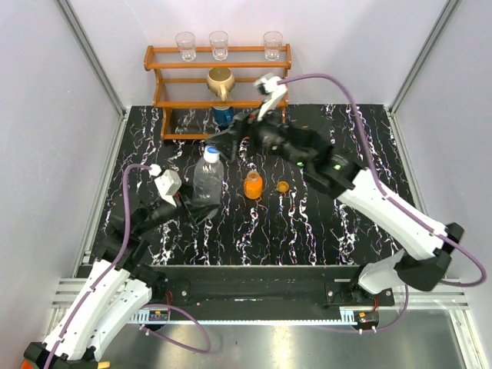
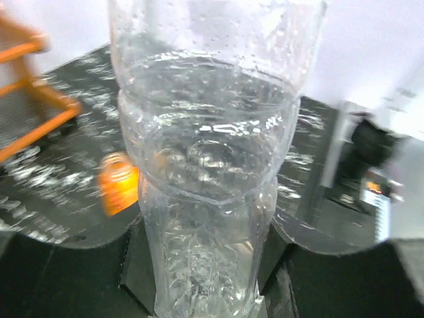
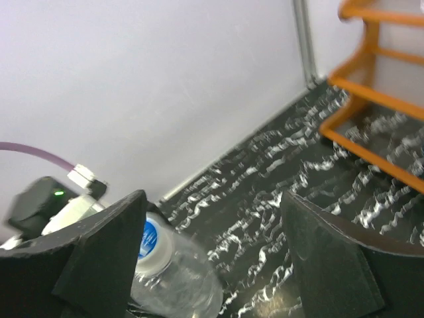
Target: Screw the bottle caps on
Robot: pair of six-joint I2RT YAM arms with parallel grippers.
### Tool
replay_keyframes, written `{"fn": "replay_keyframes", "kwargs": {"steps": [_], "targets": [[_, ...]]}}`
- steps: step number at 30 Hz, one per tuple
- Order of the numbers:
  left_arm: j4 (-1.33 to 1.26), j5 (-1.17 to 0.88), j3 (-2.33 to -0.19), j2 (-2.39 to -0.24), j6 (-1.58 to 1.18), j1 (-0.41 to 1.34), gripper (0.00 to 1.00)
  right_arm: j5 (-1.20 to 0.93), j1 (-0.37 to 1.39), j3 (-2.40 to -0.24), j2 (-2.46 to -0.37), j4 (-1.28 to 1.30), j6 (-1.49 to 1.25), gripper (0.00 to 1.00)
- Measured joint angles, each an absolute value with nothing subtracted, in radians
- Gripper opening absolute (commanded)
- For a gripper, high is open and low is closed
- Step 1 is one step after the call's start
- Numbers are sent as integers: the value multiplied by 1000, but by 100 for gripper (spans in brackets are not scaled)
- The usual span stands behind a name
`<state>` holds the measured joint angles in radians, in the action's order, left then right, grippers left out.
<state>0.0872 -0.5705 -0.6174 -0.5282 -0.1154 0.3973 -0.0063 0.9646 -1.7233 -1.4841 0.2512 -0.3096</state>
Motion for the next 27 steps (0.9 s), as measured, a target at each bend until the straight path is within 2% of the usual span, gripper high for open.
{"fn": "replay_keyframes", "kwargs": {"steps": [4, 9, 16, 24, 27], "targets": [[-126, -895, -562, -534, -273, 395, 47, -315, 855, -1640, -1368, 103, -315, 91], [-249, -1147, -564, -539, -373, 400, 48, -692, 866, -1609, -1312, -86, -325, 90], [-304, -1239, -570, -546, -428, 400, 48, -910, 866, -1591, -1369, -226, -398, 83], [-343, -1248, -570, -554, -462, 400, 47, -1024, 866, -1542, -1449, -382, -543, 65], [-349, -1245, -570, -554, -468, 400, 46, -1044, 866, -1530, -1456, -455, -591, 66]]}}
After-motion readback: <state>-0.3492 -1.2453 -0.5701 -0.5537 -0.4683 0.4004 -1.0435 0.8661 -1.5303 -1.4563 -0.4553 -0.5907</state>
